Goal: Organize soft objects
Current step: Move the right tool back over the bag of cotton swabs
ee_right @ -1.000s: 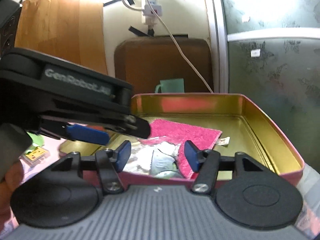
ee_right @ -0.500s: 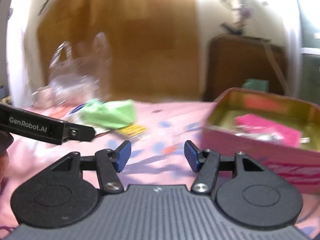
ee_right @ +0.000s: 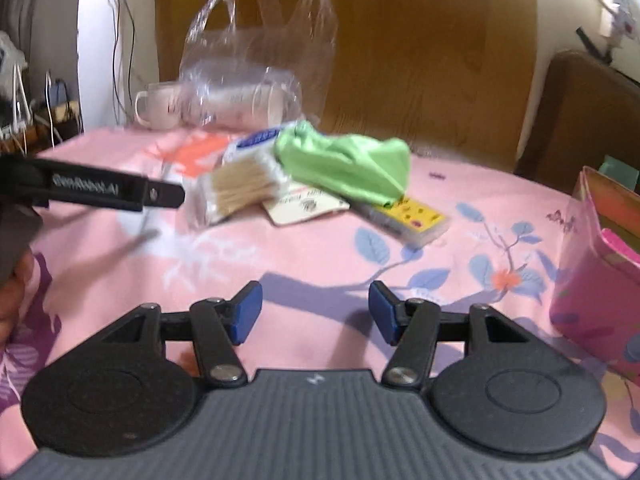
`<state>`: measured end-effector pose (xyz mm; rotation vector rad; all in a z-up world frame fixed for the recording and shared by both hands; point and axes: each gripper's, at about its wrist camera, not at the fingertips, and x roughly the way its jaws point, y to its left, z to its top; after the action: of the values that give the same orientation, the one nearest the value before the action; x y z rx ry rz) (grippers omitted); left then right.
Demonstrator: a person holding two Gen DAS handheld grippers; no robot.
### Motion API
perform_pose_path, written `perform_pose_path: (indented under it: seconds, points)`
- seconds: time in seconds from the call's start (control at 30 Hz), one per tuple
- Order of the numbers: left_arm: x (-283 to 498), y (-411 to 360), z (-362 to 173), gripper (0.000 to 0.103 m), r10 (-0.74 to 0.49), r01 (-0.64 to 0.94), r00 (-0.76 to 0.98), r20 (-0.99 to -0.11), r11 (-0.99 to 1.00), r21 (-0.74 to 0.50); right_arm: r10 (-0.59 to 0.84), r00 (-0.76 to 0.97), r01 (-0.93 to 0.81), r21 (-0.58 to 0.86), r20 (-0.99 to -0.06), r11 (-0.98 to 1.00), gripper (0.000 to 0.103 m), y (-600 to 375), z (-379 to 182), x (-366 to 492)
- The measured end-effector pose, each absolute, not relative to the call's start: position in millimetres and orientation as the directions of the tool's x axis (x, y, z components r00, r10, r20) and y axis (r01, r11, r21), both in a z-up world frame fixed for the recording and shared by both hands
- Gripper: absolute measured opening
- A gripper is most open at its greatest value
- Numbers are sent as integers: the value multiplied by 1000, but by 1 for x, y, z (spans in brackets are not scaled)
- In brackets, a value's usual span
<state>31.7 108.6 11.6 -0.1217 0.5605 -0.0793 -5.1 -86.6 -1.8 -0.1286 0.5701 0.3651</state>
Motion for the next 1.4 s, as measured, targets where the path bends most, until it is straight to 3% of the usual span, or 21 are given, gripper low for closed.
perform_pose_path:
  seconds: [0.2, 1.4]
  points:
    - [26, 111, 11, 87, -121, 56, 855, -504, 988, -142, 317, 766, -356, 41, -559, 934, 65, -93, -3, -3]
    - [24, 140, 12, 92, -74, -59, 882, -466, 963, -264, 361, 740, -435, 5, -568, 900, 69, -60, -3, 8]
